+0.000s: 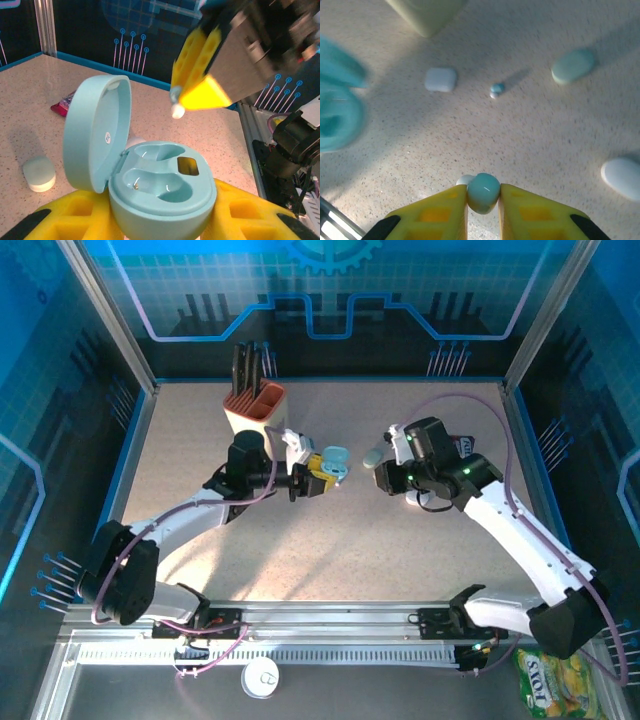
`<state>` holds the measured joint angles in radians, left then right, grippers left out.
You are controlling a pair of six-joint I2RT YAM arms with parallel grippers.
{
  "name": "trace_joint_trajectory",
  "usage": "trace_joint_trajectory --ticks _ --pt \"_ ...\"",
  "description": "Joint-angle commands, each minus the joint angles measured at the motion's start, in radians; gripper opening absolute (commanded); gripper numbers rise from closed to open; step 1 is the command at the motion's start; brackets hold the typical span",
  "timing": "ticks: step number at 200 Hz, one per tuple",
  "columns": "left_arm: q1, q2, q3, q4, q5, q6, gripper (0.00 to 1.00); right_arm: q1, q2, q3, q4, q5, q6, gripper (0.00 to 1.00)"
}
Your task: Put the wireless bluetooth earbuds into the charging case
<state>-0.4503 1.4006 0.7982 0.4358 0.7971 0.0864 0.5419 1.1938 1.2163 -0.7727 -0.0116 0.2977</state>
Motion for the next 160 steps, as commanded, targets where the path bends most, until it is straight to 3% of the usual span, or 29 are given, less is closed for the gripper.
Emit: trace_joint_trajectory --ticks 1,62,160 --pt "-0.011 0.015 0.045 -0.056 0.000 0.081 0.35 0.076 0.018 0.110 -0.086 0.098 -0.116 0.22" --pt "-0.013 -0.001 0.008 0.002 0.011 0.116 0.36 0.204 0.152 0.279 -0.111 0.154 -0.150 0.22" --pt "-0.013 -0.030 -0.014 0.021 0.014 0.132 0.36 0.220 0.227 0.286 -0.117 0.119 -0.176 0.21"
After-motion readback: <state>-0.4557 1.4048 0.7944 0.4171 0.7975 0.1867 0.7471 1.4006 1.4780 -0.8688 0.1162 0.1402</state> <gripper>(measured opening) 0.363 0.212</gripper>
